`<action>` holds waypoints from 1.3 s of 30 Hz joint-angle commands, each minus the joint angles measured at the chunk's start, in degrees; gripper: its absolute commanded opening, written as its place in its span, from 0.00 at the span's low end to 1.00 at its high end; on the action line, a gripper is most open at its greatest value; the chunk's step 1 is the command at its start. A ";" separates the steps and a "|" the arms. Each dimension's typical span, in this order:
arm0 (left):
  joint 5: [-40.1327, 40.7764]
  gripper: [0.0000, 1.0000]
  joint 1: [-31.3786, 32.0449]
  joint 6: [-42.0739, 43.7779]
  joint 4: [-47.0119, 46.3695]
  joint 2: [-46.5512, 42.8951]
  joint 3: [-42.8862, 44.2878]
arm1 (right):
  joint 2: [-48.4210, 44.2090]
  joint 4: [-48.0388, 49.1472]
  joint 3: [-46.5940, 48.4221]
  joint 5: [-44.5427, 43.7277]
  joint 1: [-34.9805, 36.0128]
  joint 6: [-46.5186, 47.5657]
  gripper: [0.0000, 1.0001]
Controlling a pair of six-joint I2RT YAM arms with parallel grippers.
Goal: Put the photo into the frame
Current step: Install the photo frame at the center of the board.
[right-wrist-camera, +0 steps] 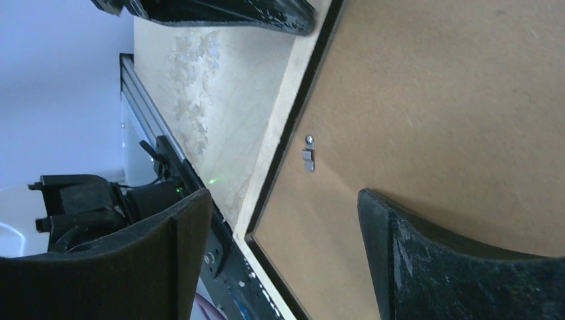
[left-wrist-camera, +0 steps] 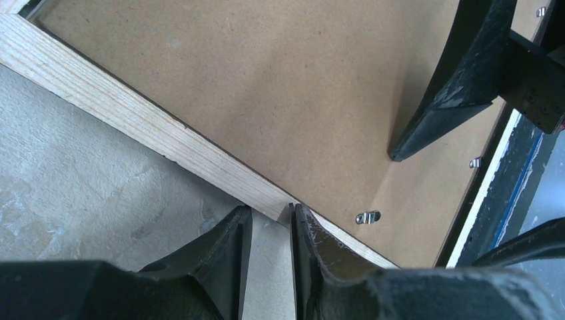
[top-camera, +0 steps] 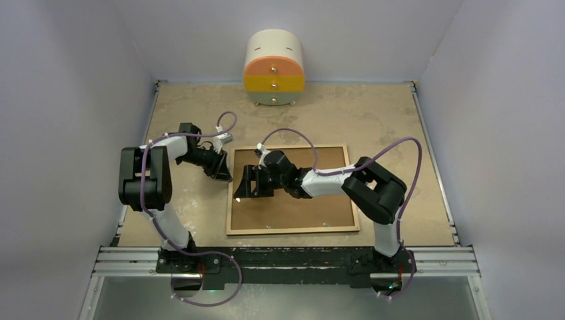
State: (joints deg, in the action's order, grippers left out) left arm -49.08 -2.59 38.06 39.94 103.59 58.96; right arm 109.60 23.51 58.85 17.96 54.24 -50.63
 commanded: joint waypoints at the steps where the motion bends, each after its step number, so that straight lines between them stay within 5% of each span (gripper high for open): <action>1: -0.06 0.29 0.26 0.07 -1.78 -1.20 -0.95 | 1.34 2.94 3.24 0.70 0.93 -1.08 0.81; 39: 2.23 0.26 0.24 0.51 -2.88 -2.00 -1.39 | 9.17 5.78 8.19 0.12 4.44 -3.34 0.76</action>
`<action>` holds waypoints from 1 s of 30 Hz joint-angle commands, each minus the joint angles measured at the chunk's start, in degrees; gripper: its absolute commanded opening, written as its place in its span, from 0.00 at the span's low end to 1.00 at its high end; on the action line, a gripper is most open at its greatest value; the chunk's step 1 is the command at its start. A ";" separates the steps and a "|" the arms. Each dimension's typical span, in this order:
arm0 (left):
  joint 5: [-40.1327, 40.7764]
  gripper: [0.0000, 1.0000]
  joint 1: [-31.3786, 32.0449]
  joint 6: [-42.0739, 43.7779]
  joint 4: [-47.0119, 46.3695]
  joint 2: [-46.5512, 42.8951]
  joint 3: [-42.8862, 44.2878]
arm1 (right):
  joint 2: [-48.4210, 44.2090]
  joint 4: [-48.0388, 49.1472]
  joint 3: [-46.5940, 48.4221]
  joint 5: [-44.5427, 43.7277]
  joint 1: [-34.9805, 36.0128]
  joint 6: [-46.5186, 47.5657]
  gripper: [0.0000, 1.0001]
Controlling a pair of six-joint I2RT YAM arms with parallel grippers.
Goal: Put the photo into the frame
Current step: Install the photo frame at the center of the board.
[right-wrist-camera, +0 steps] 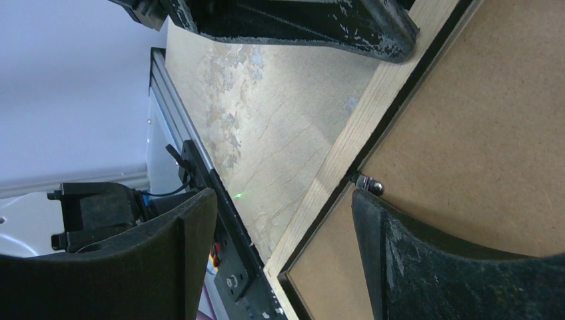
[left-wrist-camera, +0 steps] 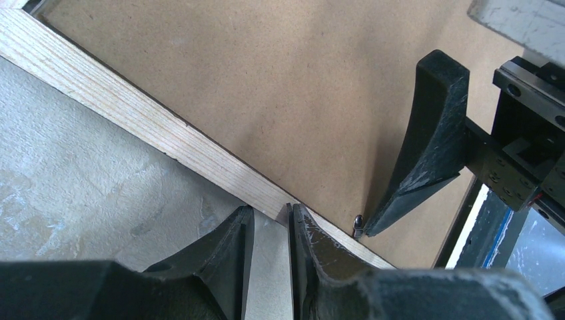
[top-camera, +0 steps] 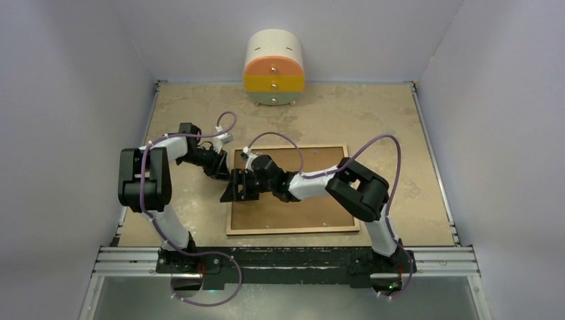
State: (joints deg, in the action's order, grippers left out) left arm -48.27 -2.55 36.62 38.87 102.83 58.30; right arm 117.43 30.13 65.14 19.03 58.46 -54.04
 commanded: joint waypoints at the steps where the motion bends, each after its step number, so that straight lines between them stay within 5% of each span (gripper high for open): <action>1: 1.22 0.26 0.20 2.10 -1.74 -1.25 -0.74 | 1.46 -0.94 1.98 -0.95 0.17 0.15 0.76; 14: 0.74 0.27 0.09 3.09 0.54 -1.77 0.79 | -1.41 -1.44 1.50 0.45 0.23 0.30 0.77; 19: -0.05 0.42 -0.29 8.46 8.80 -1.62 6.30 | -9.30 -5.35 -1.87 0.15 -1.43 1.23 0.87; 25: 0.45 0.59 -1.67 16.71 17.55 -2.55 10.83 | -23.63 -11.70 -10.91 -3.11 -11.36 2.27 0.98; 30: 5.34 0.64 -0.35 16.95 12.27 -5.35 4.15 | -34.91 -18.78 -19.09 -10.10 -23.58 4.60 0.99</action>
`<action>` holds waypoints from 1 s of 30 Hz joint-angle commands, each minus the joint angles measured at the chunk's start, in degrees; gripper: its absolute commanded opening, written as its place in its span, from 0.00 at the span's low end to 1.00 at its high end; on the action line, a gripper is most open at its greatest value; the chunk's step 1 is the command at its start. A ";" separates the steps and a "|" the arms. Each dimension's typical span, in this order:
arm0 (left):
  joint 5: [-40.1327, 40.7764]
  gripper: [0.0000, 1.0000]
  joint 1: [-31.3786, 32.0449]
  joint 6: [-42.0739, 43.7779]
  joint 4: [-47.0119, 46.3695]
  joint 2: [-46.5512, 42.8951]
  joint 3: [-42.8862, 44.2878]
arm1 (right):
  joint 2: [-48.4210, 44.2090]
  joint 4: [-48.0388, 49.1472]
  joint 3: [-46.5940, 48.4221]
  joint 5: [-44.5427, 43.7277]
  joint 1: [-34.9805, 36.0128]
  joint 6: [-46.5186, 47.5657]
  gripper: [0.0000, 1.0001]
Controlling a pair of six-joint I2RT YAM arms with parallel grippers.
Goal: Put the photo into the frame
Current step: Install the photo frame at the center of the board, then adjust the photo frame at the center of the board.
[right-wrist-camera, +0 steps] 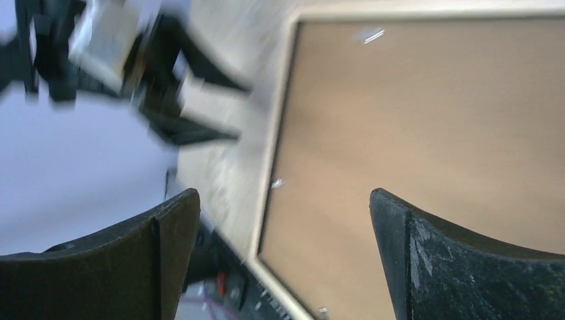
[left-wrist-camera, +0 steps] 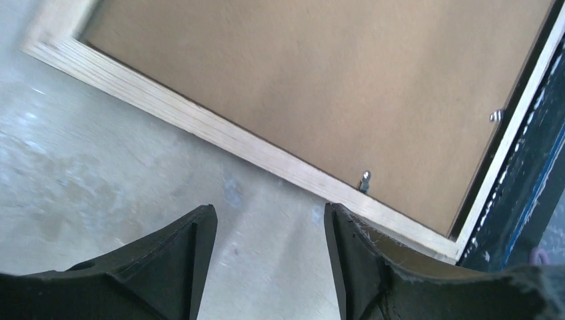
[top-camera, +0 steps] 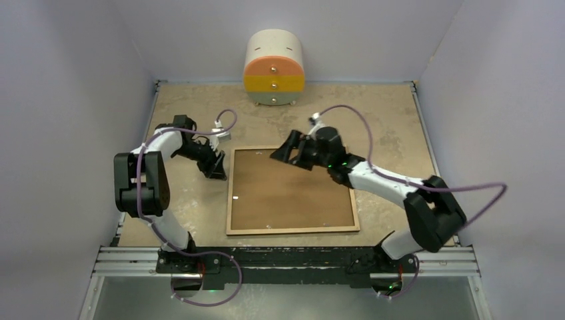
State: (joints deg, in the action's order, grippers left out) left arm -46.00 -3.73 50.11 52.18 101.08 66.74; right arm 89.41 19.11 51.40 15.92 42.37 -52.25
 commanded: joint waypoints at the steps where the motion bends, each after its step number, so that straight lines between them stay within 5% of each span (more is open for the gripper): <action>1: 4.76 0.64 1.50 2.90 -2.82 -4.37 -6.07 | -8.78 -9.24 -6.46 -8.89 -9.70 3.47 0.99; 12: 13.53 0.64 5.74 3.57 -9.67 -7.98 -15.14 | -18.90 -17.41 -13.96 -22.81 -28.94 6.46 0.99; 26: 15.35 0.64 13.99 -0.24 -12.69 -12.21 -20.90 | 2.73 -9.85 -5.74 -18.71 -29.37 12.82 0.96; 30: 14.91 0.64 15.71 -1.83 -12.97 -12.40 -20.07 | 8.87 -9.44 1.57 -16.50 -24.65 13.64 0.95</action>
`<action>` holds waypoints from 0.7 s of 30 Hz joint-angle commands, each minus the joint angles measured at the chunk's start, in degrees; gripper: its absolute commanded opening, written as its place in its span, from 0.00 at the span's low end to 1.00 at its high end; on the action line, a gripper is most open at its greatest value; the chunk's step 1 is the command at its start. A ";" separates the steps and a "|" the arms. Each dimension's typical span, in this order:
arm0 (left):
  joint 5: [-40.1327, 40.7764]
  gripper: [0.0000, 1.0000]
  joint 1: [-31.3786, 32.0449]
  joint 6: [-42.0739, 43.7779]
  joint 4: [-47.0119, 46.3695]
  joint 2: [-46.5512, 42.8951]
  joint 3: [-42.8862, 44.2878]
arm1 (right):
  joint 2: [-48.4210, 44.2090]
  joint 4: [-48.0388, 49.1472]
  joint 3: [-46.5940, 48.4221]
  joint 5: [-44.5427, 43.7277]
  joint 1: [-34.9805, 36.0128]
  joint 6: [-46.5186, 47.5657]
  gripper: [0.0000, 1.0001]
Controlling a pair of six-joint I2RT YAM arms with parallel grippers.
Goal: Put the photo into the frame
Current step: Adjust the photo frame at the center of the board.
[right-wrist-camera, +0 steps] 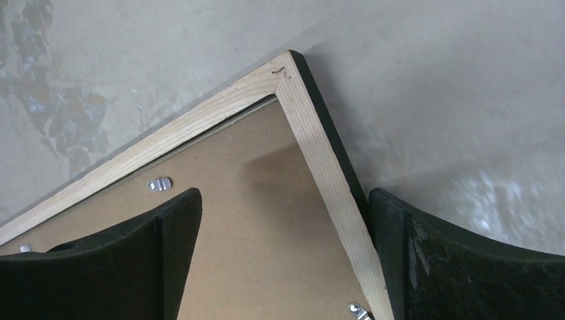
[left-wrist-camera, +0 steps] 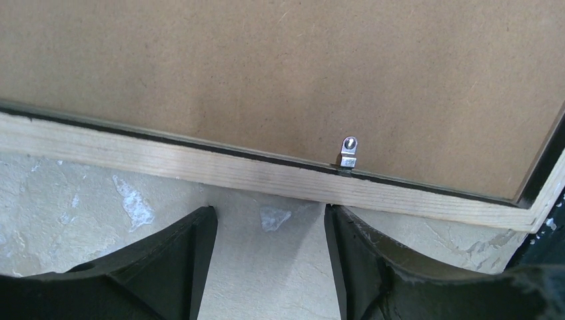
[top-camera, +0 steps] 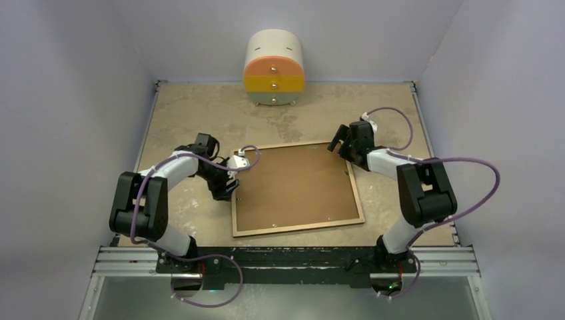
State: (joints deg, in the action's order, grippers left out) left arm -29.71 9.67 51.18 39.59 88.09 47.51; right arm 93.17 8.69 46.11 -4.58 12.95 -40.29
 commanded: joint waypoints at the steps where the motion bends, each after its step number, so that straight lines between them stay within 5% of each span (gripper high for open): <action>1: -1.47 0.64 3.00 -3.52 -0.47 0.51 -0.56 | 7.14 0.05 9.79 3.77 6.91 2.05 0.95; 11: -2.85 0.66 11.95 -7.19 -0.23 -1.18 0.70 | 23.96 -8.44 34.58 3.06 20.60 1.75 0.96; 21: -2.71 0.85 11.53 7.46 18.01 -6.98 8.57 | 12.84 -13.04 29.12 -1.41 16.50 3.86 0.99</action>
State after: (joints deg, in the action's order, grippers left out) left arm -22.98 20.36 47.53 58.76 85.86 51.20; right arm 116.44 1.85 79.05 -14.06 26.30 -32.40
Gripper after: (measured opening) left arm 0.817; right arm 0.988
